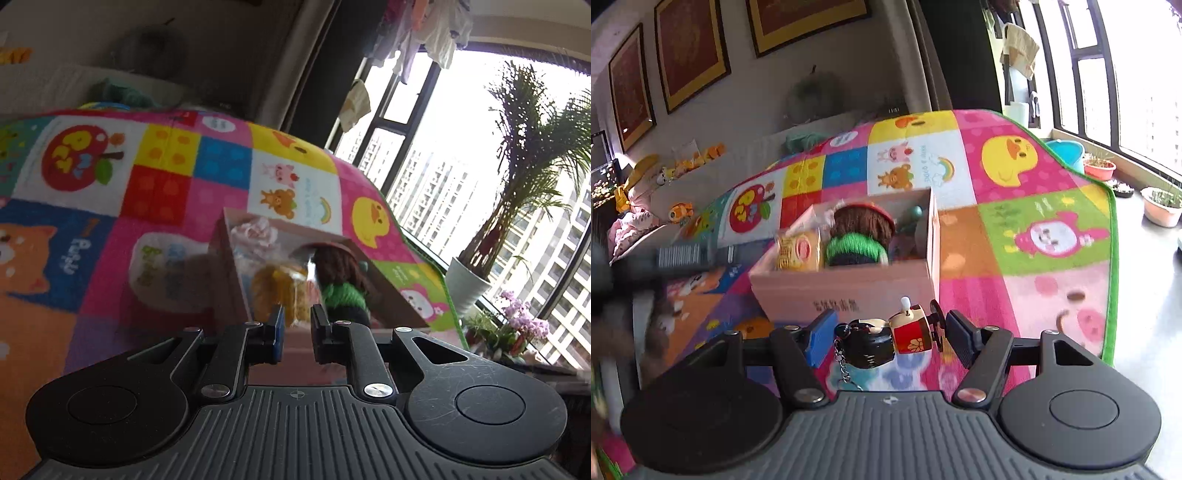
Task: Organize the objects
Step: 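Drop the teal toy and figurine keychain into the pink box with both grippers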
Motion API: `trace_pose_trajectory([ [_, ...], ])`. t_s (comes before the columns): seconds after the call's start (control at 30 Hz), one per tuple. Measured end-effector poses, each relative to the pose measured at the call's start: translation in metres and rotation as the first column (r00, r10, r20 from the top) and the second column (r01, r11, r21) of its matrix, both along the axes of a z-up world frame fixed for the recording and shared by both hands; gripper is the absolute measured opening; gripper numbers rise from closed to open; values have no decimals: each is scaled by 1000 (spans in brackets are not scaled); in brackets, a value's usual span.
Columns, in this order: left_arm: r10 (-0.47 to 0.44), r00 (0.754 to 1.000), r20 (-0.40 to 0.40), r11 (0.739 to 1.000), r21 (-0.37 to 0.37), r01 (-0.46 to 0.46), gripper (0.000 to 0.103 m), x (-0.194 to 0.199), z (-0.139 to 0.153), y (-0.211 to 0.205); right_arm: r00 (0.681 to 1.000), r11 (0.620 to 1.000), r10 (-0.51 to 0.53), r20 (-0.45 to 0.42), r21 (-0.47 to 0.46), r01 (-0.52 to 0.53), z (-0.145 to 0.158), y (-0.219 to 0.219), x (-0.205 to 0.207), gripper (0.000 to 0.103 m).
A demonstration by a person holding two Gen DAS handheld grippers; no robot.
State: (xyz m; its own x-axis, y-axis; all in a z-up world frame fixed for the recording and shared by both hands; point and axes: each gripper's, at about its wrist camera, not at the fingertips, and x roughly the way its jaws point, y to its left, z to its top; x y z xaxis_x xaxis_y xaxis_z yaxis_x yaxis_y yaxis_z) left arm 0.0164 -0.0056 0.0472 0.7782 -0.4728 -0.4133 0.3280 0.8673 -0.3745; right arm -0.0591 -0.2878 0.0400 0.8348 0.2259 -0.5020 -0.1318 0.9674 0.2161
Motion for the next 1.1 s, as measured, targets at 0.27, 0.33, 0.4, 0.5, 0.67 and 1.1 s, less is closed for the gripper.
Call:
trace_pose_trajectory([
  [0.27, 3, 999, -32, 984, -178, -9, 16, -4, -39, 34, 999, 999, -34, 8, 3, 34, 78, 13, 93, 65],
  [0.33, -10, 1000, -18, 975, -221, 5, 16, -6, -43, 40, 999, 999, -37, -19, 22, 37, 92, 19, 123, 65],
  [0.4, -27, 999, -24, 965, -262, 20, 16, -5, -46, 45, 998, 998, -44, -49, 41, 46, 101, 28, 152, 65],
  [0.5, -45, 999, -28, 954, -299, 34, 16, -4, -47, 48, 994, 995, -89, -68, 25, 91, 104, 42, 189, 65],
  [0.67, -60, 998, -18, 945, -324, 51, 16, -7, -46, 51, 985, 990, -134, -109, 24, 138, 86, 52, 230, 78],
  [1.1, 15, 1000, -17, 963, -270, -19, 16, -4, -27, 56, 998, 991, -40, -56, -128, 33, 63, 18, 130, 78],
])
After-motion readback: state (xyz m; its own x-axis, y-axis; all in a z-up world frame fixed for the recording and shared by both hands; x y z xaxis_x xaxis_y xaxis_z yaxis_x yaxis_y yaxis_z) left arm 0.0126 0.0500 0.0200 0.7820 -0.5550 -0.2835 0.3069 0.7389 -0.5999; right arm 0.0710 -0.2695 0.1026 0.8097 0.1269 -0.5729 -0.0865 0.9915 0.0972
